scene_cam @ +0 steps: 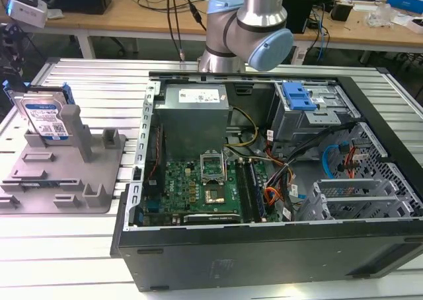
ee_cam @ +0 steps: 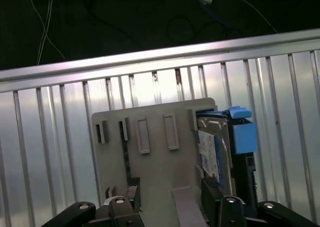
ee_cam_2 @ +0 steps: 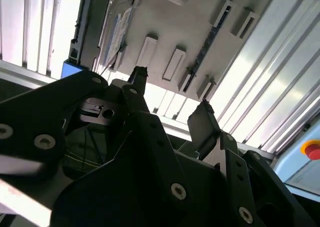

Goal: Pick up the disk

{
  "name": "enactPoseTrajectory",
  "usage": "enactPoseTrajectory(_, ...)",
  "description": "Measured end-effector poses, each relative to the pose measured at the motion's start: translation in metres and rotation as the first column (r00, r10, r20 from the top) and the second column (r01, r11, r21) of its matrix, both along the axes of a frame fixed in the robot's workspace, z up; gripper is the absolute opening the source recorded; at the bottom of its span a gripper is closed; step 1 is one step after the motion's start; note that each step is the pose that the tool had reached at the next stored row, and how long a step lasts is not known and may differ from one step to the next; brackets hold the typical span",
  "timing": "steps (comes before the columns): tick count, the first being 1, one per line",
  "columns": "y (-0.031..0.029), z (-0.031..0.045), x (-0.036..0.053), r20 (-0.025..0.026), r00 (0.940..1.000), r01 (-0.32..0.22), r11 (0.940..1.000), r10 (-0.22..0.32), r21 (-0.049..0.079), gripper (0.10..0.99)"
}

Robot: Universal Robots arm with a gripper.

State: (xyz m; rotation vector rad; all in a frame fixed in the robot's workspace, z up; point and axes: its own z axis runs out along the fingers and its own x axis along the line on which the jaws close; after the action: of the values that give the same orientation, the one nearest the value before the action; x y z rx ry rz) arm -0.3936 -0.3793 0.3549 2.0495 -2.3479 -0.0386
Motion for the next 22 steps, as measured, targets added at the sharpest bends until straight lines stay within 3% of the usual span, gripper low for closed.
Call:
enactPoseTrajectory(1,0.0087,-0.0001,-0.0006,0.0002,1.0000,0.000,1.0000,0.000,0.000,0.604)
enactPoseTrajectory(2,0.0135,-0.0001,-0.0011,0.0001,1.0000,-0.001,1.0000,0.001,0.000,0.604)
enactPoseTrajectory(8,0.0366,-0.0002,-0.0026,0.0001,1.0000,-0.008,1.0000,0.008,0.000,0.604)
enactPoseTrajectory(10,0.0477,-0.0003,-0.0029,0.0001,0.9999,-0.015,0.9999,0.015,0.000,0.604)
enactPoseTrajectory(15,0.0656,-0.0005,-0.0032,0.0000,0.9994,-0.034,0.9994,0.034,-0.001,0.604)
enactPoseTrajectory(17,0.0693,-0.0011,-0.0049,-0.0001,0.9992,-0.041,0.9991,0.041,-0.007,0.604)
enactPoseTrajectory(18,0.0714,-0.0023,-0.0096,-0.0005,0.9991,-0.043,0.9990,0.043,-0.015,0.604)
enactPoseTrajectory(22,0.0737,-0.0064,-0.0225,0.0016,0.9990,-0.044,0.9987,0.044,-0.025,0.604)
